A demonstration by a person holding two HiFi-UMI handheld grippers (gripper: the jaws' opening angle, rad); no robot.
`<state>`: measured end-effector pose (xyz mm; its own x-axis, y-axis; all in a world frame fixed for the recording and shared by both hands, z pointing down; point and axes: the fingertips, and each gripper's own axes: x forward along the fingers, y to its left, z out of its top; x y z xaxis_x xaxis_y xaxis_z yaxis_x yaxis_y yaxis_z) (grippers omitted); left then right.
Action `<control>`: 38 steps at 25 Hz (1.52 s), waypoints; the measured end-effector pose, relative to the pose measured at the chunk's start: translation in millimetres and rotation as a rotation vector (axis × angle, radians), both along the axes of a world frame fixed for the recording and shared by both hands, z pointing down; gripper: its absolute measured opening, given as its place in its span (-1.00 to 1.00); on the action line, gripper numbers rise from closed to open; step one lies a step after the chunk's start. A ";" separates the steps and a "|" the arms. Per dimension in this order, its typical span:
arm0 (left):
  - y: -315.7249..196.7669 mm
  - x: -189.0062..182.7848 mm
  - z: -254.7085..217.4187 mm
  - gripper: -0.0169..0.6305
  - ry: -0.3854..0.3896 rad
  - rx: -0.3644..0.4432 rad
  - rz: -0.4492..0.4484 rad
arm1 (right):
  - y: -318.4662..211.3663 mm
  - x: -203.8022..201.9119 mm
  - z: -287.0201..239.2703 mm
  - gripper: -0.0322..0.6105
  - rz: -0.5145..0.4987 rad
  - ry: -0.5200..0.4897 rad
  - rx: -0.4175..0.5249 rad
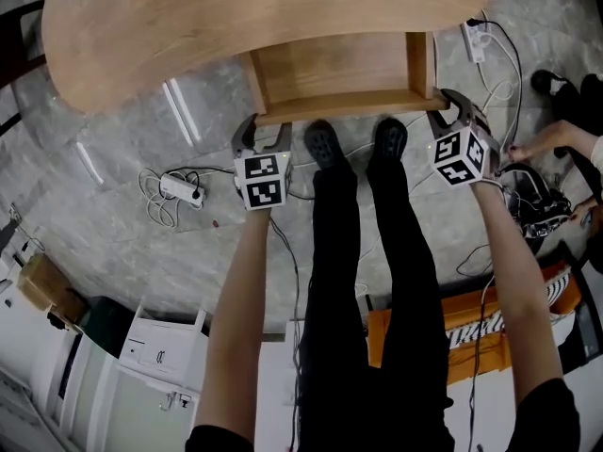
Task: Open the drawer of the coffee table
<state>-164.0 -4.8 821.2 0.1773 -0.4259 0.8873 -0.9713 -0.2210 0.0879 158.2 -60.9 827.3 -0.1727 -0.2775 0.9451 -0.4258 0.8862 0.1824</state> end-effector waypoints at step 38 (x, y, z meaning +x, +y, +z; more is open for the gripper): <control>60.2 31.4 -93.7 0.11 -0.083 -0.083 -0.059 | 21.2 -24.1 -135.6 -0.19 0.095 -0.142 -0.017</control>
<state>-132.6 55.5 727.6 0.0784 -0.3578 0.9305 -0.9871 -0.1584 0.0222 134.1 -39.7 691.7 -0.2785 -0.2831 0.9178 -0.5280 0.8433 0.0999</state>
